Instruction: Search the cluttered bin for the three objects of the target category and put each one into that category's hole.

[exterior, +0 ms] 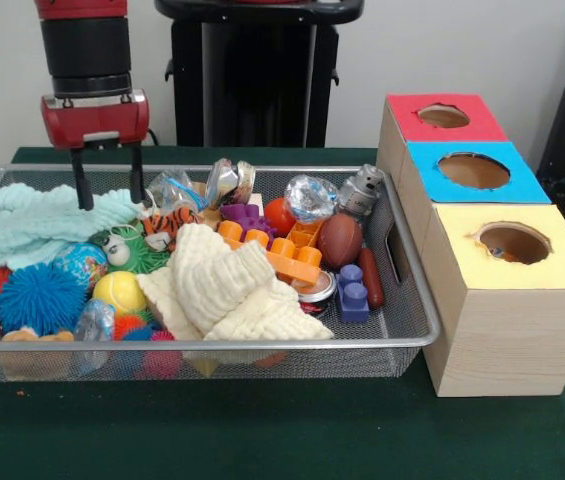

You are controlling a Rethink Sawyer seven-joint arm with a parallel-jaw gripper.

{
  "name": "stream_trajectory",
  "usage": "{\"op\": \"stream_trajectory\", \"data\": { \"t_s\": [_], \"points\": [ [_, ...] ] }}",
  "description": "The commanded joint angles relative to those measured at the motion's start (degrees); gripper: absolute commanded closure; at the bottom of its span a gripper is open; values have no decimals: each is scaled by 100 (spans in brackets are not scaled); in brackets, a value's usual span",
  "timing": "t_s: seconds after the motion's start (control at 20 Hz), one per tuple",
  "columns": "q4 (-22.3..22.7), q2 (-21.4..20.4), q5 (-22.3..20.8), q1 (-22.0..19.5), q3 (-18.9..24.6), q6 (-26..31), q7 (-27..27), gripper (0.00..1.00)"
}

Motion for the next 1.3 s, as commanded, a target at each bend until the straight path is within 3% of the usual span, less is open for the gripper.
{"op": "stream_trajectory", "data": {
  "t_s": [0.05,0.5,1.3],
  "points": [
    [-336,-64,356,414,-468,1538,-791,0],
    [-518,290,-206,313,-839,1545,-1154,0],
    [-784,351,-391,8,-655,1587,-1910,0]
  ]
}}
